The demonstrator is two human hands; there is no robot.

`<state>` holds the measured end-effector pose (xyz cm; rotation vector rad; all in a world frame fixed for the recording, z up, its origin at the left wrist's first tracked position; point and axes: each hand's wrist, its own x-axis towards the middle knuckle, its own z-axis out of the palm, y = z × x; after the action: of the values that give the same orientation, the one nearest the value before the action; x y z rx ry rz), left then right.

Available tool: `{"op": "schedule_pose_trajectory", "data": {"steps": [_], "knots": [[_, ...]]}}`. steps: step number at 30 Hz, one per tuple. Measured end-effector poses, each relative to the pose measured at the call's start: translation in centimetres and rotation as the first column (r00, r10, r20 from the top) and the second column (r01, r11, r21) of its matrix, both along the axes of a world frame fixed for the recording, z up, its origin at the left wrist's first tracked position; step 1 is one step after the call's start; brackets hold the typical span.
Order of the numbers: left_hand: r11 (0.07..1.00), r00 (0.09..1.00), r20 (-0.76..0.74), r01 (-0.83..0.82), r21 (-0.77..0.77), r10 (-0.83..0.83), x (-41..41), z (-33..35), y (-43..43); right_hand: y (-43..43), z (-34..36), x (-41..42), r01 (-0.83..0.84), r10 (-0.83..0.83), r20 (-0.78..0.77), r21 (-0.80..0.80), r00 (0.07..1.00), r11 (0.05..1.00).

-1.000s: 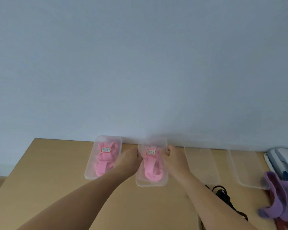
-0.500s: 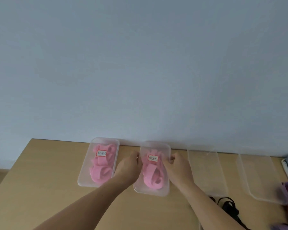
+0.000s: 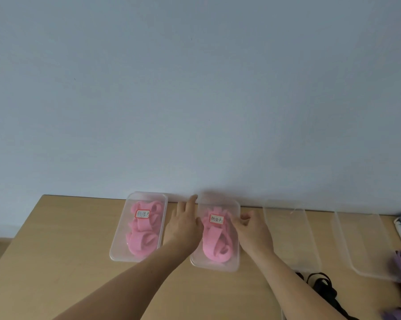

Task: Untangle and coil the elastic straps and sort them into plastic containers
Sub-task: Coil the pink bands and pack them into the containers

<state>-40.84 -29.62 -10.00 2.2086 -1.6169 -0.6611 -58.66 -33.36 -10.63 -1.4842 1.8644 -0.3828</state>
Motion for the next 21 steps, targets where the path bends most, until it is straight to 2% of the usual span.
{"op": "schedule_pose_trajectory", "data": {"steps": [2, 4, 6, 11, 19, 21], "knots": [[0.979, 0.961, 0.217, 0.190, -0.081, -0.169, -0.3, 0.4, 0.1, 0.0, -0.1, 0.1, -0.011, 0.011, 0.004, -0.021, 1.000, 1.000], [0.878, 0.844, 0.398, 0.449, -0.162, -0.358, -0.6, 0.8, 0.2, -0.1, 0.0, 0.3, -0.012, 0.012, 0.001, -0.037, 1.000, 0.999], [0.781, 0.742, 0.518, 0.591, -0.203, -0.426, -1.0, 0.6, 0.1, -0.1, 0.0, 0.4, -0.022, 0.022, -0.003, -0.038, 1.000, 0.999], [0.859, 0.763, 0.420, 0.505, 0.089, -0.492, -2.6, -0.5, 0.0, 0.1, 0.0, 0.4, -0.010, 0.010, 0.014, -0.045, 1.000, 0.999], [0.868, 0.767, 0.433, 0.489, 0.082, -0.473, -3.4, -1.6, 0.2, -1.2, 0.6, -0.2, -0.058, 0.058, 0.029, 0.013, 0.998, 0.998], [0.867, 0.763, 0.436, 0.490, 0.092, -0.478, -3.4, -1.5, 0.2, -2.0, 0.9, -0.1, -0.043, 0.043, 0.017, -0.013, 0.999, 0.999]]}}
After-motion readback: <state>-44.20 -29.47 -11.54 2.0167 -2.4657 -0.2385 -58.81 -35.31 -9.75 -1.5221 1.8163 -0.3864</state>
